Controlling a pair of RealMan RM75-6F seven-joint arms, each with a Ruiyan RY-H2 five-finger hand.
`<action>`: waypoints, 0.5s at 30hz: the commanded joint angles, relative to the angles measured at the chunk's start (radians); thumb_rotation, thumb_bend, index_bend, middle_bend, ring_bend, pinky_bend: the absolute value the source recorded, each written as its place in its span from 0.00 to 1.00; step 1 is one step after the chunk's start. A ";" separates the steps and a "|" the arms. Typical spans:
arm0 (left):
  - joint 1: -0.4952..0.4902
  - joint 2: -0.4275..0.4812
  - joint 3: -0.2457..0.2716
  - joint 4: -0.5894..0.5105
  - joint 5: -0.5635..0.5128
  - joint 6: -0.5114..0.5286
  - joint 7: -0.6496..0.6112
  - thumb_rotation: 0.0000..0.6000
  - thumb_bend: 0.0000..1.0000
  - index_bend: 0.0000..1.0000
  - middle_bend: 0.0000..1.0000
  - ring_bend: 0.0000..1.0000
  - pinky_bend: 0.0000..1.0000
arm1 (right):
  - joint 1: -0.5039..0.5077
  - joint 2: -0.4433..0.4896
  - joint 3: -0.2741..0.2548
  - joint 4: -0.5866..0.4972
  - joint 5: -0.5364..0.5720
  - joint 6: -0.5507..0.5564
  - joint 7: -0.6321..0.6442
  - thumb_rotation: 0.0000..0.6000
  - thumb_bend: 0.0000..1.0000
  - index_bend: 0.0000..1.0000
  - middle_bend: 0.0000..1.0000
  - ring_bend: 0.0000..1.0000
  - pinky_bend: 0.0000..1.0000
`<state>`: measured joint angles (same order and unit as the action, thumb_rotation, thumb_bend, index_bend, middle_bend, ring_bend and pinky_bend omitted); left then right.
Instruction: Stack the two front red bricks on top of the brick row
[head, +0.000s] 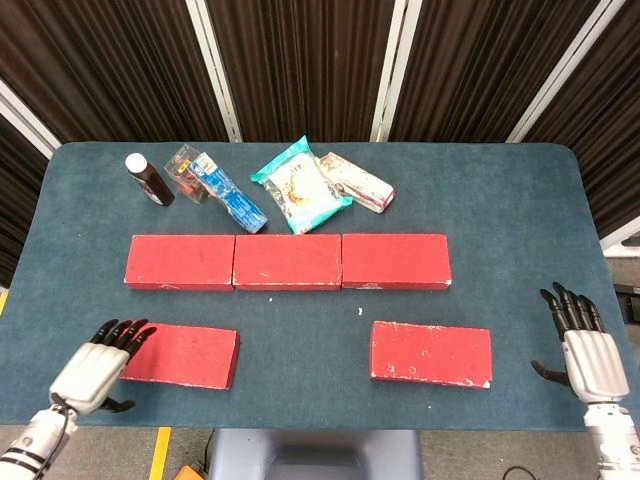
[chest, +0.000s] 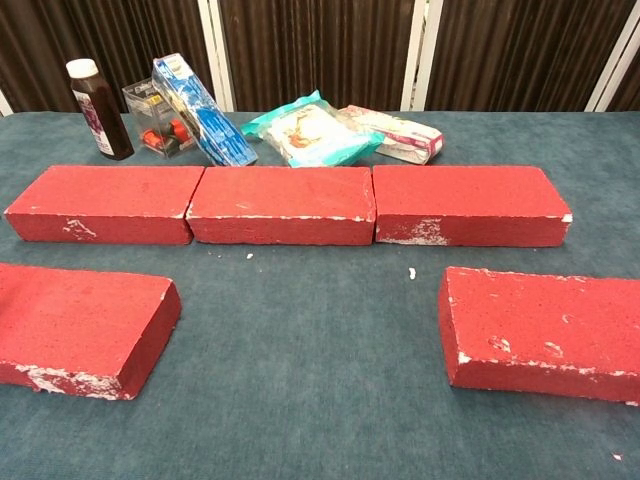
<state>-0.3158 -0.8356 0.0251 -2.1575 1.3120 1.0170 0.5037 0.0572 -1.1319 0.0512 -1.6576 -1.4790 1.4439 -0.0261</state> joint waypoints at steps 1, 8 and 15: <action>-0.044 -0.048 -0.010 -0.015 -0.082 -0.028 0.059 1.00 0.00 0.00 0.00 0.00 0.00 | 0.001 -0.001 -0.001 0.000 0.001 -0.002 -0.003 1.00 0.00 0.07 0.03 0.00 0.00; -0.094 -0.102 -0.026 -0.013 -0.185 -0.011 0.128 1.00 0.00 0.00 0.00 0.00 0.00 | 0.006 -0.007 -0.002 -0.001 0.005 -0.011 -0.016 1.00 0.00 0.07 0.03 0.00 0.00; -0.132 -0.134 -0.024 -0.014 -0.247 -0.003 0.159 1.00 0.00 0.00 0.00 0.00 0.00 | 0.005 -0.014 0.001 0.001 0.005 0.000 -0.021 1.00 0.00 0.07 0.03 0.00 0.00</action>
<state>-0.4424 -0.9639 0.0006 -2.1718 1.0717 1.0125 0.6597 0.0627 -1.1448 0.0520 -1.6574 -1.4733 1.4427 -0.0480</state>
